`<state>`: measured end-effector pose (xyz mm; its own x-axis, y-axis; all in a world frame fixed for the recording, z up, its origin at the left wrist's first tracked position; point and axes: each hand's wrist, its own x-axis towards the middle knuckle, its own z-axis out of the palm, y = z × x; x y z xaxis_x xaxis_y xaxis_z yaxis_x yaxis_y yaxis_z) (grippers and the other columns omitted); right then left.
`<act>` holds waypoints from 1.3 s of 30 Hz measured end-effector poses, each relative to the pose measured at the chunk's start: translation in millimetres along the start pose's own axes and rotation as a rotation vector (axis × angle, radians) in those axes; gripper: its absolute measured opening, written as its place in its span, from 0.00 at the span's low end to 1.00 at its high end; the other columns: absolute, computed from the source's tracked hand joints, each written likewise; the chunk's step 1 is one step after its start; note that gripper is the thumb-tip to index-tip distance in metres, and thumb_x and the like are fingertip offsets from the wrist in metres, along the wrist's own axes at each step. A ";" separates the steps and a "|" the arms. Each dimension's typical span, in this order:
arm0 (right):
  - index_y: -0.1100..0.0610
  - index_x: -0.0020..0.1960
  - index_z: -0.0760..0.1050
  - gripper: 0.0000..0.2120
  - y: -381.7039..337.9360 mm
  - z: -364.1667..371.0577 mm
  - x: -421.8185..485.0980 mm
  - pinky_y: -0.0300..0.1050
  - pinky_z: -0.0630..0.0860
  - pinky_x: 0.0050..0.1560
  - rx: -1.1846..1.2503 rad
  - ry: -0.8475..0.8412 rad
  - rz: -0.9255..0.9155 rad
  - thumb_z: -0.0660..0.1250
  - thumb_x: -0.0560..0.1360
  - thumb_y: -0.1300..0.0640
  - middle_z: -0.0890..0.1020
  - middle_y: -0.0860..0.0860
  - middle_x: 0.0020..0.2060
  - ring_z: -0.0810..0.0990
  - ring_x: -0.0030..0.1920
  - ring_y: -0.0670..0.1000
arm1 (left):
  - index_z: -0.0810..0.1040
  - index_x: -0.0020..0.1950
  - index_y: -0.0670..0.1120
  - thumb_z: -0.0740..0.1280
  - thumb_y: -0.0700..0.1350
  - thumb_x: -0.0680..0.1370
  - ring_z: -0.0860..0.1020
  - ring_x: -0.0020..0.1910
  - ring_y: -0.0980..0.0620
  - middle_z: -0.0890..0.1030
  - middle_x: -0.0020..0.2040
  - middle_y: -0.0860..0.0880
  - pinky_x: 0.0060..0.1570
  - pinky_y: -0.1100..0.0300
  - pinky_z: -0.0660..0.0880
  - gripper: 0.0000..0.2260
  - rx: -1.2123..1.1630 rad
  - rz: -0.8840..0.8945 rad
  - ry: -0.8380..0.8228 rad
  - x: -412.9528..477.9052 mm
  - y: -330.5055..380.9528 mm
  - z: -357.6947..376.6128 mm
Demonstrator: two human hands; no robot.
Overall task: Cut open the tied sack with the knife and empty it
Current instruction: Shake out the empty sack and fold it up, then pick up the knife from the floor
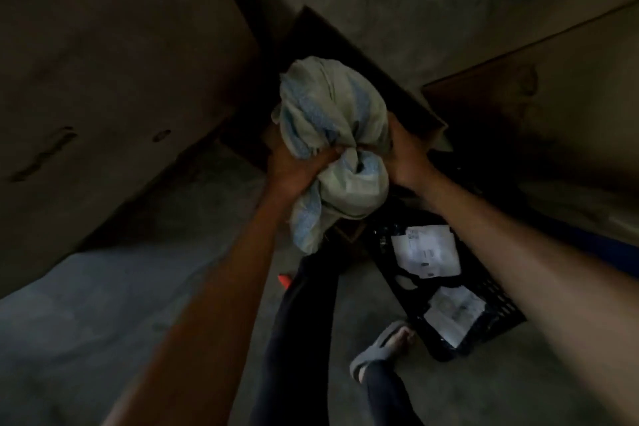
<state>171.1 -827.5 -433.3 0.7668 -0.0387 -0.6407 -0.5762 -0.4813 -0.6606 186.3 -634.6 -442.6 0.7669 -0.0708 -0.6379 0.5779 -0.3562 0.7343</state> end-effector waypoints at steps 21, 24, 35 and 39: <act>0.59 0.70 0.72 0.19 22.3 26.9 -107.4 0.51 0.72 0.67 -0.161 -0.044 -0.001 0.63 0.80 0.57 0.77 0.59 0.66 0.75 0.68 0.60 | 0.72 0.73 0.37 0.71 0.47 0.80 0.76 0.68 0.37 0.77 0.69 0.36 0.61 0.56 0.71 0.25 0.555 -0.061 -0.023 -93.9 -32.9 0.4; 0.56 0.73 0.70 0.23 6.5 27.3 -189.3 0.50 0.72 0.65 -0.300 -0.113 -0.004 0.63 0.79 0.54 0.76 0.58 0.68 0.74 0.68 0.61 | 0.72 0.74 0.41 0.72 0.50 0.78 0.76 0.67 0.36 0.78 0.68 0.35 0.62 0.51 0.74 0.27 0.567 -0.051 0.067 -189.2 -34.9 -6.2; 0.55 0.76 0.64 0.27 93.6 143.4 -438.5 0.44 0.63 0.71 -0.668 -0.309 -0.043 0.64 0.79 0.55 0.72 0.55 0.72 0.69 0.72 0.55 | 0.78 0.67 0.43 0.71 0.46 0.78 0.77 0.66 0.40 0.82 0.63 0.40 0.62 0.56 0.68 0.18 0.341 -0.377 0.164 -467.2 -206.5 15.4; 0.56 0.76 0.64 0.27 158.9 223.2 -415.4 0.49 0.69 0.69 -0.753 -0.351 -0.013 0.63 0.79 0.53 0.73 0.56 0.70 0.70 0.71 0.57 | 0.74 0.72 0.43 0.70 0.46 0.78 0.70 0.74 0.42 0.75 0.72 0.40 0.72 0.56 0.65 0.22 0.393 -0.427 0.159 -474.5 -316.0 11.5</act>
<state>-302.1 -692.5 -359.4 0.5673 0.1861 -0.8022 -0.1293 -0.9419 -0.3099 -363.5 -499.2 -374.6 0.5392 0.2842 -0.7927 0.7208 -0.6425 0.2600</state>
